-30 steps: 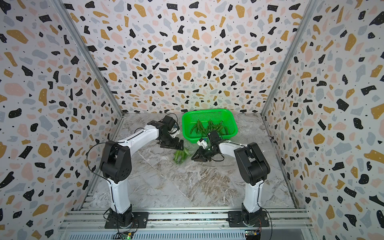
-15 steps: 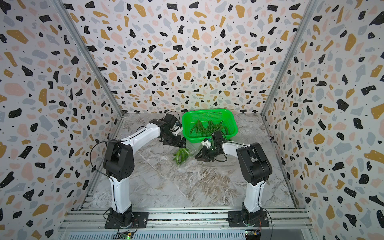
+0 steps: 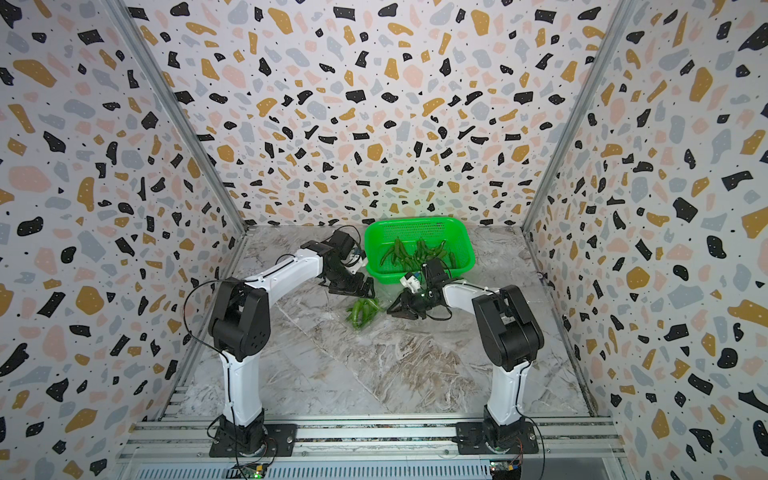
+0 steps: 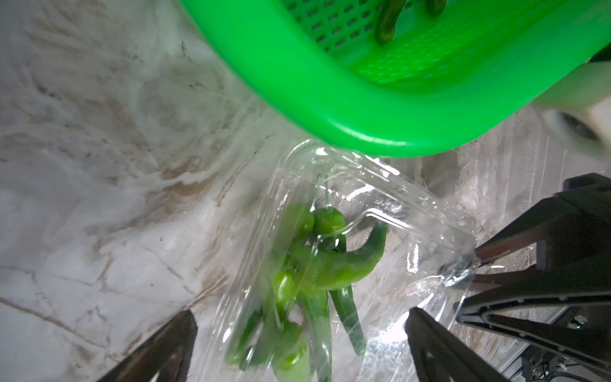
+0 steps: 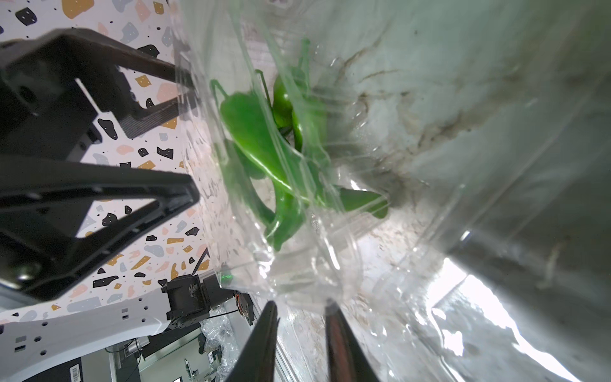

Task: Take small green peppers out of containers
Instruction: Open the packing box at the center of the board.

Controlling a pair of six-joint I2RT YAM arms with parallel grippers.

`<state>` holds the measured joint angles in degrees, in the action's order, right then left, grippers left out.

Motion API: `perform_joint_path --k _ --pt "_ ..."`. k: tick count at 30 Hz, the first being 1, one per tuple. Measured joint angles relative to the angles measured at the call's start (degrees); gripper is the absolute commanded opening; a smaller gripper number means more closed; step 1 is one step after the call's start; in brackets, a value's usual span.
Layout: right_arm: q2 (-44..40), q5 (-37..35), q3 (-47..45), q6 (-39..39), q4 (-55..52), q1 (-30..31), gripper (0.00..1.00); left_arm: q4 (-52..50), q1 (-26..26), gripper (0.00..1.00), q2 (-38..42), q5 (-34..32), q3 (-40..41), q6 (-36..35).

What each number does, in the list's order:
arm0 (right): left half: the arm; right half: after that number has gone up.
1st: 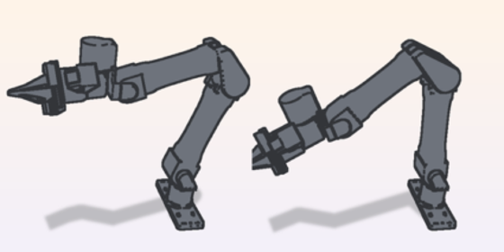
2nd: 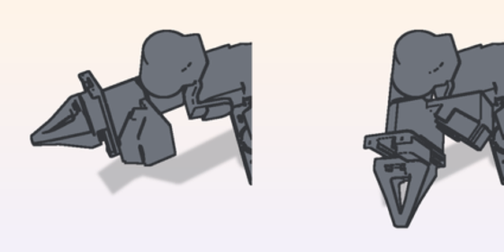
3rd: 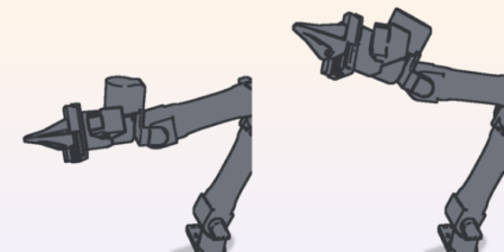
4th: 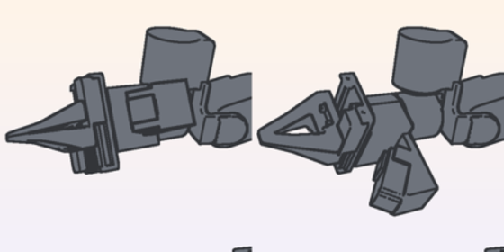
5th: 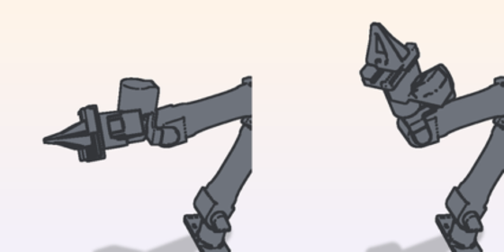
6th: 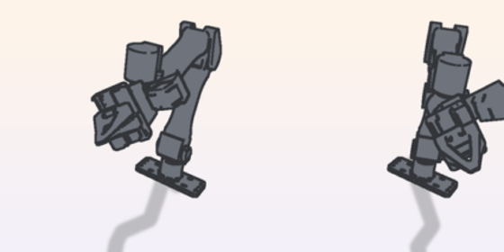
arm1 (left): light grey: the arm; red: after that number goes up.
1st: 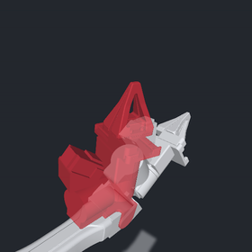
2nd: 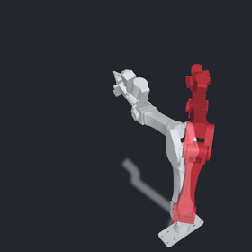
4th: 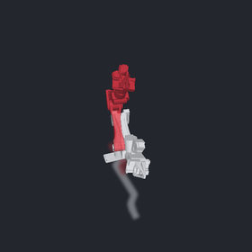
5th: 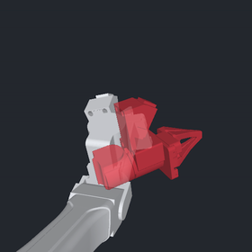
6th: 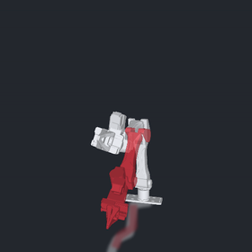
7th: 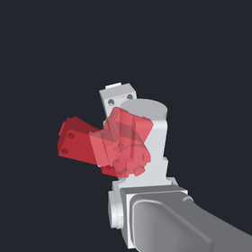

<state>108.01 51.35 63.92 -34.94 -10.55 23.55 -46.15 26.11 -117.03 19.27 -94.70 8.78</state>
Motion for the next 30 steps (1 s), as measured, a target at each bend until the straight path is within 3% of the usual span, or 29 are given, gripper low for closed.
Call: perform_joint_path --k 12,30 --pt "1.8 -0.7 0.7 -0.1 1.1 0.7 0.25 0.4 0.2 0.97 0.0 0.8 0.9 1.1" --pt "2.8 0.7 2.0 0.0 5.0 3.5 0.28 5.0 1.6 0.95 11.1 3.5 17.2 12.1"
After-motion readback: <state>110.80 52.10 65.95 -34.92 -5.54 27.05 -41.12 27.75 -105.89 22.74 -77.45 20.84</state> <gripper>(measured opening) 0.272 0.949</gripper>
